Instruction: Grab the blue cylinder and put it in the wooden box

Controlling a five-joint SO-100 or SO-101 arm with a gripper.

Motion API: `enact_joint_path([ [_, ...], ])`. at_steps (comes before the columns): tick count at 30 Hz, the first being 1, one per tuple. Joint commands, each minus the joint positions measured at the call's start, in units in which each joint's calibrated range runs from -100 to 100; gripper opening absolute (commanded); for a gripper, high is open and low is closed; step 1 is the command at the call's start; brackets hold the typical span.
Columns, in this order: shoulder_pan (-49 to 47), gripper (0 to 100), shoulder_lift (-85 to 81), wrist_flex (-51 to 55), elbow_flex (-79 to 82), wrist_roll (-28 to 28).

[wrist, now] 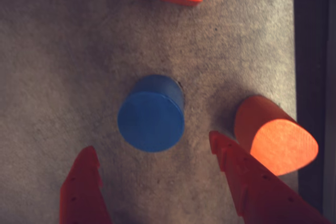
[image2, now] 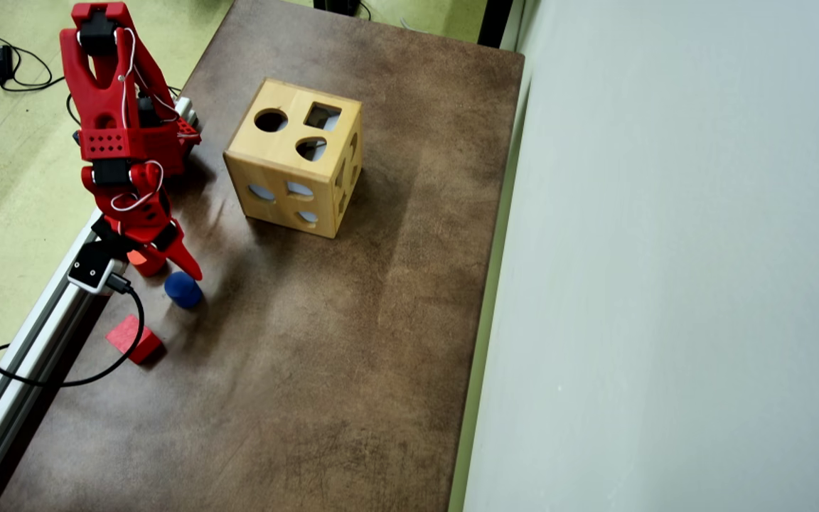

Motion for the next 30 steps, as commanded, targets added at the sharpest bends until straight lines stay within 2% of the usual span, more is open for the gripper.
enact_joint_path([
  [1,0.2,34,-0.5,-1.5,-2.4,-0.2],
  [30,0.2,34,8.0,-9.2,-2.6,-0.2],
])
